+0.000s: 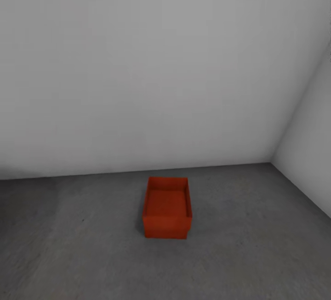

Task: Move the two storage containers from the living room to the garage. In the garage, place one container on the floor and stack the other container on top of it (either order is fine).

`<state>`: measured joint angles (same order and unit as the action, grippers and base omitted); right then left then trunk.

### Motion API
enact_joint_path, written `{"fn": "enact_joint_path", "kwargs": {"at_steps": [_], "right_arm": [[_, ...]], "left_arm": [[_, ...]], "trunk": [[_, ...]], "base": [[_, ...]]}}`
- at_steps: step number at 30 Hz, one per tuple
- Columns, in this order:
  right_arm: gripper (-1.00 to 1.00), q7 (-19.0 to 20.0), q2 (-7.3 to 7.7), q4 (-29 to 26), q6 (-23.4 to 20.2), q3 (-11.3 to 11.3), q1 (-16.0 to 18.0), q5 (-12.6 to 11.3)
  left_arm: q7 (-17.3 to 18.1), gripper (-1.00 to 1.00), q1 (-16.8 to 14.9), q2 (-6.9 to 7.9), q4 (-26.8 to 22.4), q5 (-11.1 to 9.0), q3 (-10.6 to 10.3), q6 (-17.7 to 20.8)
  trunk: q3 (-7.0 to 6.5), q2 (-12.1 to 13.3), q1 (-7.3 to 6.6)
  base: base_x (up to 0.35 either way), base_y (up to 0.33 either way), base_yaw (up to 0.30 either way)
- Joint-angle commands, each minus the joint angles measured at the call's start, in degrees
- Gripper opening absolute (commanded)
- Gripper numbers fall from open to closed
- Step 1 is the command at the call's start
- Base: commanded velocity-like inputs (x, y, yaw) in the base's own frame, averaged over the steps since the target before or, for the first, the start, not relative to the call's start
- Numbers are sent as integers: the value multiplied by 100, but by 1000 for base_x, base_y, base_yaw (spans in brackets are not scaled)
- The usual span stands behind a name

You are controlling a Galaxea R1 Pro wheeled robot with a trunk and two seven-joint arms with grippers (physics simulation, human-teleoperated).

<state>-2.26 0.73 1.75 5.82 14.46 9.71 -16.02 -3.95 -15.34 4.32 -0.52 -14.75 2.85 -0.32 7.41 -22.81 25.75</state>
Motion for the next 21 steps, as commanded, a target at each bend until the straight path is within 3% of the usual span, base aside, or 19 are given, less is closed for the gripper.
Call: {"fn": "enact_joint_path", "kwargs": {"at_steps": [1,21], "right_arm": [[100,-2,-3,19,34,48,7,-53],[100,-55,-37,19,-14,40,4,-64]], "left_arm": [[-9,100,-4,-1,0,-12,28,-3],[-9,100,-4,-1,0,-12,25,-3]], "trunk": [[2,-11,3],[-176,-11,3]], "base": [[0,0,0],[0,0,0]]}}
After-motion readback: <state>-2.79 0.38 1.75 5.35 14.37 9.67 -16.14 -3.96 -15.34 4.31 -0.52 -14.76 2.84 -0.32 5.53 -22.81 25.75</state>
